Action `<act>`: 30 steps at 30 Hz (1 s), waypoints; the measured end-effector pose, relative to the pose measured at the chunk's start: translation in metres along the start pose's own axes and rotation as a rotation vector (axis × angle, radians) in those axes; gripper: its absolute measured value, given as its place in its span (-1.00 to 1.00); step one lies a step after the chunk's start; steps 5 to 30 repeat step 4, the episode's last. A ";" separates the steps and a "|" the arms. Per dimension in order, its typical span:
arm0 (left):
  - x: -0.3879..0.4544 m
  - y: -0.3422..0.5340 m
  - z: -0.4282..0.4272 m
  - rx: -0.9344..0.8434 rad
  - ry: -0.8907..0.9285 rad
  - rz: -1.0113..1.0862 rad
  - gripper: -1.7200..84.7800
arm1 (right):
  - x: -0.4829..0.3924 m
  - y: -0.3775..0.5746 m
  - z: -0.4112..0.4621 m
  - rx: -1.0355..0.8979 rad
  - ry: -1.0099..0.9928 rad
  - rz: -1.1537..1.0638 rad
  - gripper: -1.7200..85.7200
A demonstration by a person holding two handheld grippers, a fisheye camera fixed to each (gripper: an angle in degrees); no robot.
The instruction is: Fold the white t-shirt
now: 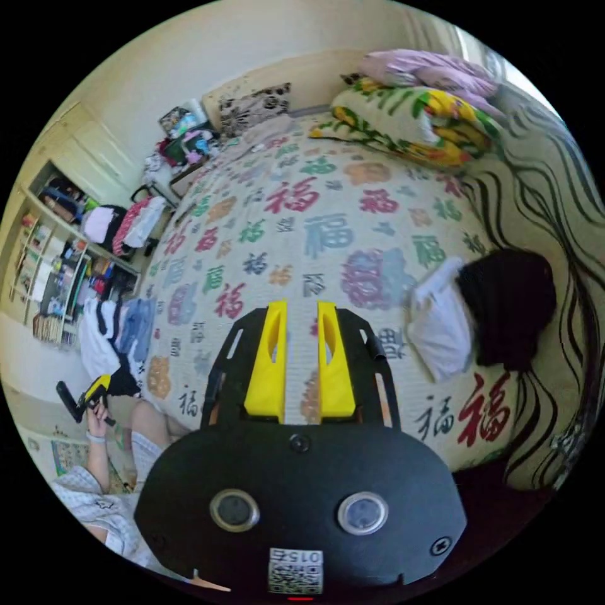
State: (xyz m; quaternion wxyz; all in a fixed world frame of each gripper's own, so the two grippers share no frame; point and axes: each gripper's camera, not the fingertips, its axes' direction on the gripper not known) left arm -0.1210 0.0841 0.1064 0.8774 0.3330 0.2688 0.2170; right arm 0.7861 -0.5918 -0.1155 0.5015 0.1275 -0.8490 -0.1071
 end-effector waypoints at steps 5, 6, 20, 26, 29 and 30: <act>0.026 -0.002 0.083 -0.131 0.033 -0.003 -0.84 | 0.178 0.042 -0.007 -0.010 0.048 0.335 -0.75; 0.026 -0.002 0.083 -0.131 0.033 -0.003 -0.84 | 0.178 0.042 -0.007 -0.010 0.048 0.335 -0.75; 0.026 -0.002 0.083 -0.131 0.033 -0.003 -0.84 | 0.178 0.042 -0.007 -0.010 0.048 0.335 -0.75; 0.026 -0.002 0.083 -0.131 0.033 -0.003 -0.84 | 0.178 0.042 -0.007 -0.010 0.048 0.335 -0.75; 0.026 -0.002 0.083 -0.131 0.033 -0.003 -0.84 | 0.178 0.042 -0.007 -0.010 0.048 0.335 -0.75; 0.026 -0.002 0.083 -0.131 0.033 -0.003 -0.84 | 0.178 0.042 -0.007 -0.010 0.048 0.335 -0.75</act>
